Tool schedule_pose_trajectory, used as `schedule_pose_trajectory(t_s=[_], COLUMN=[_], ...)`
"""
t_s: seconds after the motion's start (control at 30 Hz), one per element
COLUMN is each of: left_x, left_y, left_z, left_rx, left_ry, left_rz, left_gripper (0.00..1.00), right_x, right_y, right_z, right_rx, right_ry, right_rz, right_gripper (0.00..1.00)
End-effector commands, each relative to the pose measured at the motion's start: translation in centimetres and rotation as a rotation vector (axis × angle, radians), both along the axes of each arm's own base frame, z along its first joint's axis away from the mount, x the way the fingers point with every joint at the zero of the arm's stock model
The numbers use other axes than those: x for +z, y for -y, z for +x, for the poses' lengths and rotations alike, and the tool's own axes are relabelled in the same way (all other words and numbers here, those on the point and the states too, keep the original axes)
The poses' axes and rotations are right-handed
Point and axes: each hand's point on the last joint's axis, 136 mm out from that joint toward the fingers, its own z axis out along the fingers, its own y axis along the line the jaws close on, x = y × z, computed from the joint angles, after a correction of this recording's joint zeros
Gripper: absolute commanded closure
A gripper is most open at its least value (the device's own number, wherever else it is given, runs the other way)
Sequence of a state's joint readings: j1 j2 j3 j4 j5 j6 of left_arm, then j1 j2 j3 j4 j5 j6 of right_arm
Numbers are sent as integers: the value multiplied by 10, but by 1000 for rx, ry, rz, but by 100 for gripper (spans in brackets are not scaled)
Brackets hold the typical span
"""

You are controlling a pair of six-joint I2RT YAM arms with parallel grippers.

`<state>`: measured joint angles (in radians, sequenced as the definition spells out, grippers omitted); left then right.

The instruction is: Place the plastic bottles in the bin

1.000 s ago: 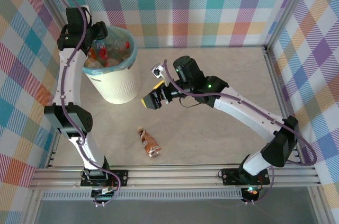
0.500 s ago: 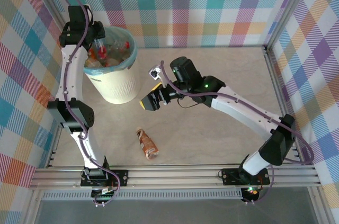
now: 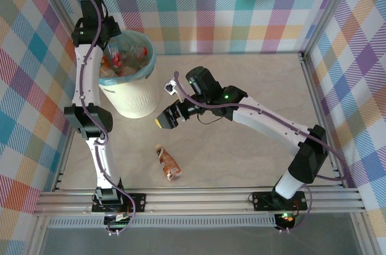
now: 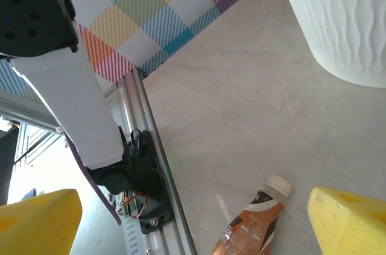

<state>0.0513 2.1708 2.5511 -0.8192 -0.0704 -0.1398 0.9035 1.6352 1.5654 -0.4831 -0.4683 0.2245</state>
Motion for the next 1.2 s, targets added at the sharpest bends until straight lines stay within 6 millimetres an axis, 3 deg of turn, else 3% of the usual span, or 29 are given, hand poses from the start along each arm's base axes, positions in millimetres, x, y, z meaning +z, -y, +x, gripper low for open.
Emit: schedule_pose_trajectory(t_s=[0.0, 0.13, 0.23, 0.3, 0.43, 0.5, 0.57, 0.67, 0.8, 0.9, 0.97, 1.17], left_x=[-37, -59, -62, -53, -11, 16, 46, 82, 103, 104, 91, 29], left_y=[0, 6, 5, 4, 9, 12, 18, 26, 38, 49, 56, 63], left_z=[-13, -27, -33, -35, -36, -40, -49, -71, -109, -147, -176, -258], left_rx=[-15, -37, -32, -27, -47, -63, -81, -116, -156, -183, -198, -190], left_ry=[-143, -222, -210, -185, -99, -43, 22, 95, 126, 142, 134, 43], left_rz=[-52, -71, -72, -66, -74, -88, -106, -125, -137, -127, -123, -150], left_gripper=[92, 98, 98, 97, 90, 81, 71, 65, 60, 55, 49, 46], right_x=[9, 5, 1, -1, -4, -12, -28, -56, -98, -128, -143, -175], right_y=[-6, -9, -13, -14, -18, -18, -14, -6, 8, 16, 19, 11], right_z=[-8, -11, -12, -12, -13, -16, -19, -28, -39, -50, -58, -83], right_rx=[46, 71, 82, 85, 79, 74, 51, 30, -32, -55, -66, -82], right_ry=[-12, -25, -35, -44, -63, -55, -25, -17, -30, -37, -55, -115], right_rz=[13, 8, -2, -11, -26, -63, -145, -260, -421, -555, -621, -695], right_gripper=[5, 5, 6, 5, 5, 5, 5, 5, 5, 5, 5, 6])
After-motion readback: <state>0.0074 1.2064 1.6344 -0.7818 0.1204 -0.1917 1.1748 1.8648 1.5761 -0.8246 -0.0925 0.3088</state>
